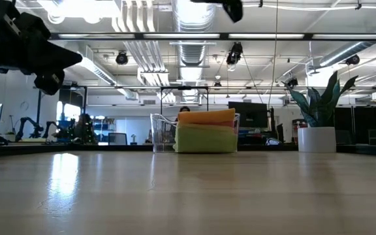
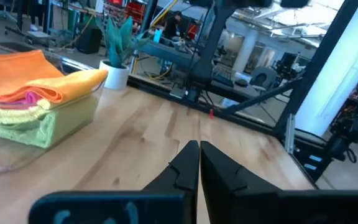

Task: Fold microfiber towels
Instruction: Return to Home Position

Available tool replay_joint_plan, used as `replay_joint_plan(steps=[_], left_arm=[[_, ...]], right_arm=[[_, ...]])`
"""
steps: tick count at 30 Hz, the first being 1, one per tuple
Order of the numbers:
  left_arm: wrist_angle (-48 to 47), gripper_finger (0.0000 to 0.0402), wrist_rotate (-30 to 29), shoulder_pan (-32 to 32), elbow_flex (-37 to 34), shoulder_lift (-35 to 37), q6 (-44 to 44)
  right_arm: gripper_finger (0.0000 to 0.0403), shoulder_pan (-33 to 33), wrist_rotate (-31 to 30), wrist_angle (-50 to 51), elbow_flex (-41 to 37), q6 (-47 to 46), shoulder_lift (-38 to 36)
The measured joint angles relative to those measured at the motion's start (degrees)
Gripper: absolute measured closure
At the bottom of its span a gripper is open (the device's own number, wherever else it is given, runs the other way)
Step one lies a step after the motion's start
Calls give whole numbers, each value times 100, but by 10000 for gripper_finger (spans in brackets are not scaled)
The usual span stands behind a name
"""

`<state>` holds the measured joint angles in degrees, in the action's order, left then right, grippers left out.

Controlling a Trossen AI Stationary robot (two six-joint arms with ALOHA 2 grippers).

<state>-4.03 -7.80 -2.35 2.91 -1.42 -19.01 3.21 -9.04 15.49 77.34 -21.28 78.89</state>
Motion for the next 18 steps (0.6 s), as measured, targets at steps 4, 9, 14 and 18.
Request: replay_joint_plan(steps=[4, 9, 14, 18], left_arm=[[86, 401, -6, 0, -47, -180, -4], [89, 401, -8, 0, -50, -466, -6], [87, 401, -8, 0, -50, -695, -6], [85, 401, -8, 0, -52, -871, -6]], right_arm=[[321, -132, -13, 639, -78, 465, -791], [327, -187, -89, 1100, -584, 886, -2072], [334, -187, -260, 670, -1959, 769, -3544], [334, -187, -260, -177, -3309, 428, -4480]])
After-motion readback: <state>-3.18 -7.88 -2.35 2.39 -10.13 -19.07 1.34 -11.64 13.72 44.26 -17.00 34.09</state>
